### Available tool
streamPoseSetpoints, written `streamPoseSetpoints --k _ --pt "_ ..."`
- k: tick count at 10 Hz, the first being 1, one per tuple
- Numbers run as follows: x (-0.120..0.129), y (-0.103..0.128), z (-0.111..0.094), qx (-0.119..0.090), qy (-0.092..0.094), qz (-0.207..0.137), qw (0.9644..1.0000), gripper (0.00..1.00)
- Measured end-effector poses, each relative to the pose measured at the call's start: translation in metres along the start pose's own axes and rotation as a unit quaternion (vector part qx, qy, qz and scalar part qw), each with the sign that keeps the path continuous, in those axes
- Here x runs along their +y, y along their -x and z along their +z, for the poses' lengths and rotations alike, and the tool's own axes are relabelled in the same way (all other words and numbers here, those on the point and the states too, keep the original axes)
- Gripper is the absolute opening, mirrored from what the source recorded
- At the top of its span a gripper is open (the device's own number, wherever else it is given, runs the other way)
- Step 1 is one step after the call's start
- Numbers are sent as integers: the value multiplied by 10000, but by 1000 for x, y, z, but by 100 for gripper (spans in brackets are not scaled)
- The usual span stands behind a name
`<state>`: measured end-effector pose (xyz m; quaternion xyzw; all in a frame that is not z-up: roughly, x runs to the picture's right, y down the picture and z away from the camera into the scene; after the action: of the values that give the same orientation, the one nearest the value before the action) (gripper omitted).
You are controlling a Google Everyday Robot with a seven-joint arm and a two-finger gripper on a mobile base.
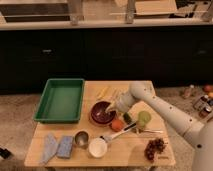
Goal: Stack bowls into tray
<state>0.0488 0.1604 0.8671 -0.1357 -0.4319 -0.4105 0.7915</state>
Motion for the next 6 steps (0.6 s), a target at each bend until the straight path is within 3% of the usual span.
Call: streamPoseSetpoints --k 3,6 --pt "3 -1 -6 119 7 77 9999 2" --pt "1 -3 -15 224 -31 91 9997 0"
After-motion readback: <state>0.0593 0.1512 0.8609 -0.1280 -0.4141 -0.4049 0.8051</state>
